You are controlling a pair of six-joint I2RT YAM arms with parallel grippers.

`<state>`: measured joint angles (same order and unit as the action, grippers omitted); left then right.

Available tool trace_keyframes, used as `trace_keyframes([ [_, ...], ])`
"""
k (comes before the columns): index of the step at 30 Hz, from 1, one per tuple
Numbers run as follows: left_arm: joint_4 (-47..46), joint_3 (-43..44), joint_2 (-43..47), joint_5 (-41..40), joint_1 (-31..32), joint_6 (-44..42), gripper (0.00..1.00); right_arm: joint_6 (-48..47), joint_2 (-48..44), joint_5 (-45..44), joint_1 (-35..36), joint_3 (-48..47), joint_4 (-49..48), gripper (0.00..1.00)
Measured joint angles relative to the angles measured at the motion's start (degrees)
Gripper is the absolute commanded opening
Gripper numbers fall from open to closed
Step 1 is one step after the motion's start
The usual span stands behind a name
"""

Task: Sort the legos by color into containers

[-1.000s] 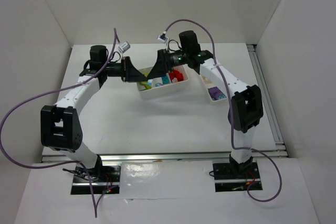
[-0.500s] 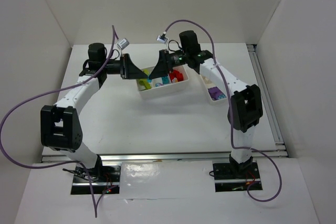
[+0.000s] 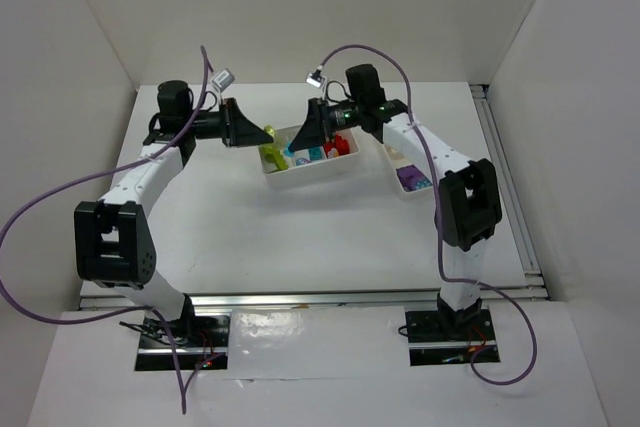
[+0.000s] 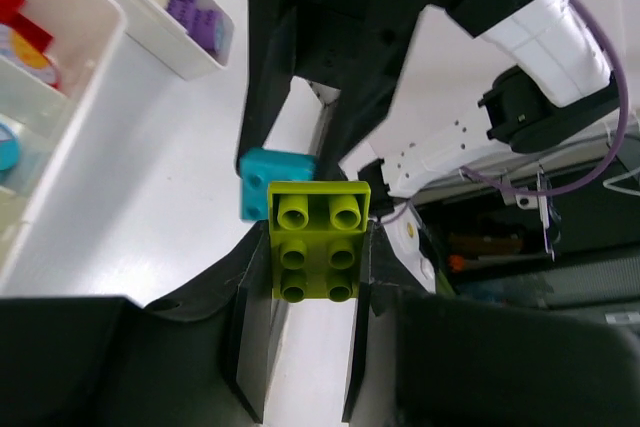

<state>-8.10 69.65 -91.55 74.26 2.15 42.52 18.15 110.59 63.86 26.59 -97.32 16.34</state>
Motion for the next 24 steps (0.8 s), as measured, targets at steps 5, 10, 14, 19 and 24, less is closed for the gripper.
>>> trace_keyframes([
  [5, -0.26, 0.0, 0.02, -1.42, -3.78, 1.01, 0.0, -0.13, 0.0, -7.52, -2.67, 3.85, 2.62, 0.02],
  [10, 3.32, 0.02, 0.02, -5.7, -4.17, -0.35, 0.0, 0.5, 0.15, -20.09, -3.48, 3.56, 5.16, 0.09],
  [14, 8.9, 0.04, 0.02, -10.95, -2.99, -2.64, 0.0, 1.7, 2.19, -33.2, -1.99, 0.35, 6.47, 0.09],
  [19, 14.14, 0.04, 0.07, -15.69, -1.44, -5.27, 0.0, 4.02, 6.97, -43.41, -1.16, -2.36, 6.45, 0.16],
  [24, 18.88, 0.55, 0.55, -18.64, -0.48, -8.04, 0.0, 5.31, 15.3, -47.32, -0.72, -9.7, 7.17, 0.61],
])
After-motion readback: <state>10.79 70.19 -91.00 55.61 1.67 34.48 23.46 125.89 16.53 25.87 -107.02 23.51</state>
